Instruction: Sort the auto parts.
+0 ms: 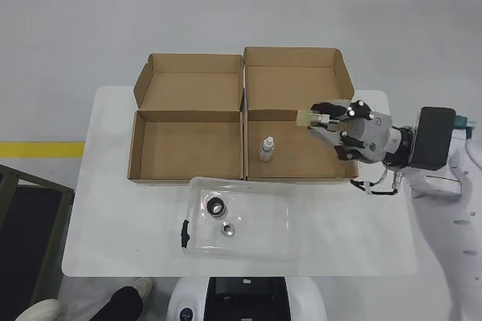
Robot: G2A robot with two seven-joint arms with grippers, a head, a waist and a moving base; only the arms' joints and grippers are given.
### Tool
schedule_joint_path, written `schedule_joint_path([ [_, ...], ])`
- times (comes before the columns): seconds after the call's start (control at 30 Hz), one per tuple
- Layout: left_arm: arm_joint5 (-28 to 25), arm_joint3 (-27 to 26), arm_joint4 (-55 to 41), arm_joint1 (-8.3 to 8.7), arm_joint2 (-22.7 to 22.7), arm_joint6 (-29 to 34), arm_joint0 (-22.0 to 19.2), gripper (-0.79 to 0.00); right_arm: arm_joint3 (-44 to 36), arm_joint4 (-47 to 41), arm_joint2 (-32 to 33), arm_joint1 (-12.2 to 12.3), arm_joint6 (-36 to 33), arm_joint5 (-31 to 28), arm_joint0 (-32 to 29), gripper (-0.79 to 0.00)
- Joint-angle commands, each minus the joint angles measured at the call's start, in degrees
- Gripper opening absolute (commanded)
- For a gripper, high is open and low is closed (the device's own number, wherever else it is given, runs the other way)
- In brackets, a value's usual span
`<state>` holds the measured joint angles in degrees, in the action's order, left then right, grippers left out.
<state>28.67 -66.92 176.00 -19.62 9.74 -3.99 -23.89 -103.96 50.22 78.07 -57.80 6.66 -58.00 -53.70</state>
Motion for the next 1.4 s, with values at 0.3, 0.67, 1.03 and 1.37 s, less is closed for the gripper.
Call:
schedule_joint_path([
  [0.3,0.0,0.0,0.0,0.0,0.0,0.0,0.0,0.0,-8.1,2.1,5.5,1.0,2.6,0.0,-7.7,-0.785],
  [0.67,0.0,0.0,0.0,0.0,0.0,0.0,0.0,0.0,-9.3,7.0,3.9,1.7,-3.4,0.2,-12.5,-0.785],
  [1.03,0.0,0.0,0.0,0.0,0.0,0.0,0.0,0.0,-1.4,10.0,1.9,1.8,-8.4,2.1,-12.9,-0.785],
  [1.37,0.0,0.0,0.0,0.0,0.0,0.0,0.0,0.0,2.2,9.9,1.0,2.0,-14.8,4.9,-13.8,-0.785],
])
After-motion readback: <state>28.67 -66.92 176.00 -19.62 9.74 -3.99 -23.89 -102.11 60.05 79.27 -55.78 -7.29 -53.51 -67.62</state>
